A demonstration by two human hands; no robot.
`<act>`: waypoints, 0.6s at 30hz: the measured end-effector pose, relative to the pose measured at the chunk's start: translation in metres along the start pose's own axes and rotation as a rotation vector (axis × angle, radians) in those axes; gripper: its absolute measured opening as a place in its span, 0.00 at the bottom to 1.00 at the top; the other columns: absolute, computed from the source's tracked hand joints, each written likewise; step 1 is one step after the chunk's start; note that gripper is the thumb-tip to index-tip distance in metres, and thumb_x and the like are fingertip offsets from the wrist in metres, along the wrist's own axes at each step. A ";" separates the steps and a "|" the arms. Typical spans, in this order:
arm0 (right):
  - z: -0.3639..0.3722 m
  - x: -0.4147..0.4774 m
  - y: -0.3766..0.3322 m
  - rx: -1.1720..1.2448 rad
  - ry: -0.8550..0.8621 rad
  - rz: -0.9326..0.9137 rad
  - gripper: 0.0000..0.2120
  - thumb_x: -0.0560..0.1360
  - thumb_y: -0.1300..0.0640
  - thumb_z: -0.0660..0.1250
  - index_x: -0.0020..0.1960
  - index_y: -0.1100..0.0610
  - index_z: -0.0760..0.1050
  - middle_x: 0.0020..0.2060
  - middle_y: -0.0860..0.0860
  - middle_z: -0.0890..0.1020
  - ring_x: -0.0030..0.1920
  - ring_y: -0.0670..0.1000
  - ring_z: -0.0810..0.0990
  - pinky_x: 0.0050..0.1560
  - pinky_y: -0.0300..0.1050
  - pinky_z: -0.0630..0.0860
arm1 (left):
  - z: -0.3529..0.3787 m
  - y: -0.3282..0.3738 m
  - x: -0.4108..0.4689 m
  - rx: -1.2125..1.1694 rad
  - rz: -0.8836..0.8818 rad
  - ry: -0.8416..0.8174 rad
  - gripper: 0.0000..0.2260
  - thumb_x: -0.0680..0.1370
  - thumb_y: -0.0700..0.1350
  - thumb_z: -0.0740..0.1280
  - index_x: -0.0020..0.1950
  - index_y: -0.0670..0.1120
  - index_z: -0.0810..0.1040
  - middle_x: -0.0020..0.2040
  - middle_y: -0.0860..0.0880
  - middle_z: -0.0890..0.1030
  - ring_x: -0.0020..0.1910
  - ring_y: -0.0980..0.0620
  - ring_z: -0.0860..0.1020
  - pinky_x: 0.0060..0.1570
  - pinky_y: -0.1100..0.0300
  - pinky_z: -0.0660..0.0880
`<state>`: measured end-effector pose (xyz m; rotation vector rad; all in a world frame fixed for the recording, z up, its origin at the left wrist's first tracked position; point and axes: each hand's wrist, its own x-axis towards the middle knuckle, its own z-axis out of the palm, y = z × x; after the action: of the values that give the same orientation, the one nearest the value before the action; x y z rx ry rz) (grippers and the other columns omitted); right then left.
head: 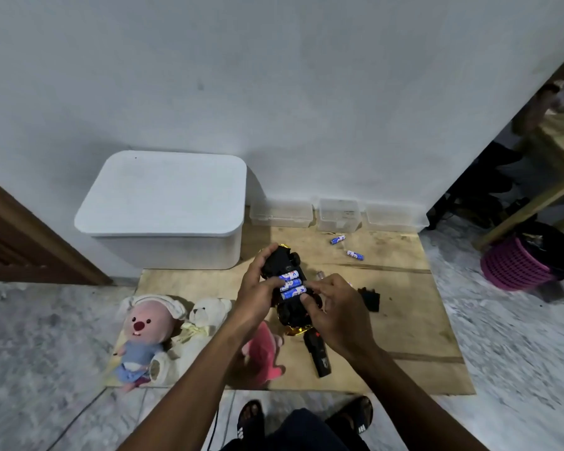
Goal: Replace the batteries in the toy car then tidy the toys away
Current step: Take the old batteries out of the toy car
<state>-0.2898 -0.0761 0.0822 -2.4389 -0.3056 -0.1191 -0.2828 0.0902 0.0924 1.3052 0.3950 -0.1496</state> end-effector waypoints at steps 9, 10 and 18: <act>0.017 -0.005 -0.020 0.383 0.012 0.253 0.13 0.72 0.62 0.75 0.55 0.55 0.82 0.48 0.51 0.77 0.55 0.54 0.80 0.55 0.52 0.80 | -0.014 -0.016 -0.009 0.065 0.161 0.011 0.34 0.75 0.29 0.68 0.74 0.59 0.70 0.71 0.49 0.73 0.66 0.45 0.77 0.61 0.42 0.78; 0.018 -0.004 -0.020 0.440 -0.003 0.288 0.12 0.72 0.63 0.75 0.54 0.53 0.82 0.50 0.53 0.78 0.57 0.56 0.80 0.57 0.55 0.80 | -0.015 -0.017 -0.009 0.071 0.170 0.011 0.34 0.75 0.29 0.68 0.74 0.59 0.70 0.72 0.49 0.73 0.66 0.46 0.77 0.61 0.43 0.78; 0.005 0.004 -0.032 0.641 0.016 0.345 0.06 0.72 0.63 0.75 0.46 0.56 0.80 0.38 0.51 0.83 0.33 0.45 0.82 0.37 0.41 0.81 | -0.015 -0.017 -0.003 0.080 0.157 -0.013 0.35 0.74 0.31 0.69 0.74 0.61 0.69 0.71 0.47 0.73 0.67 0.45 0.77 0.62 0.42 0.78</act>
<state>-0.2939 -0.0483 0.0983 -1.8158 0.0846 0.0993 -0.2943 0.0997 0.0756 1.4076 0.2768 -0.0420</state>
